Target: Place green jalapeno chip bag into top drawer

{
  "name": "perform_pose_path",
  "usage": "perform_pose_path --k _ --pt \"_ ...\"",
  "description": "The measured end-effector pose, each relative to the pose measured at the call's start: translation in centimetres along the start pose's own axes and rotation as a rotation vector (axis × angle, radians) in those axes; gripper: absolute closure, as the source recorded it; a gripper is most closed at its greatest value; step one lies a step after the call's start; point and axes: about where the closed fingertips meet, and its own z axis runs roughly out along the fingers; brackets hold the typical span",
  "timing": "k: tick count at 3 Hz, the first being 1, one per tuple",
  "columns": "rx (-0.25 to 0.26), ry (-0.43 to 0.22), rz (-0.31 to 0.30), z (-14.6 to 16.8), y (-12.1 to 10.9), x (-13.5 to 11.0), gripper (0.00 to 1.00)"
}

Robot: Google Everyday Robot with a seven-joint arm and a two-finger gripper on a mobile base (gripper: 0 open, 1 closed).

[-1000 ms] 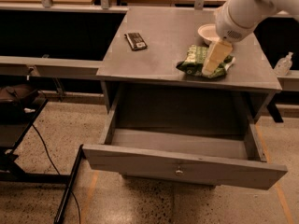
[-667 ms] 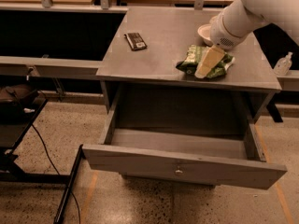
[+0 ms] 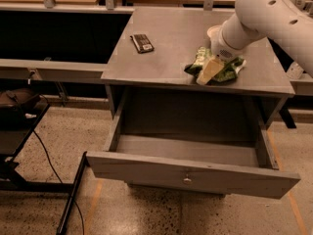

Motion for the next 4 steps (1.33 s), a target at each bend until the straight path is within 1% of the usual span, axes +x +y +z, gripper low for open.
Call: perform_pose_path --k 1,2,3,4 --pt "-0.009 0.006 0.010 0.8 -0.1 0.5 0.41" --pt "-0.031 -0.024 -0.021 0.1 0.0 0.0 0.64" --pt "-0.025 -0.075 -0.077 -2.6 0.7 -1.4 0.88" --pt "-0.012 -0.103 -0.110 -6.1 2.6 -3.3 1.00"
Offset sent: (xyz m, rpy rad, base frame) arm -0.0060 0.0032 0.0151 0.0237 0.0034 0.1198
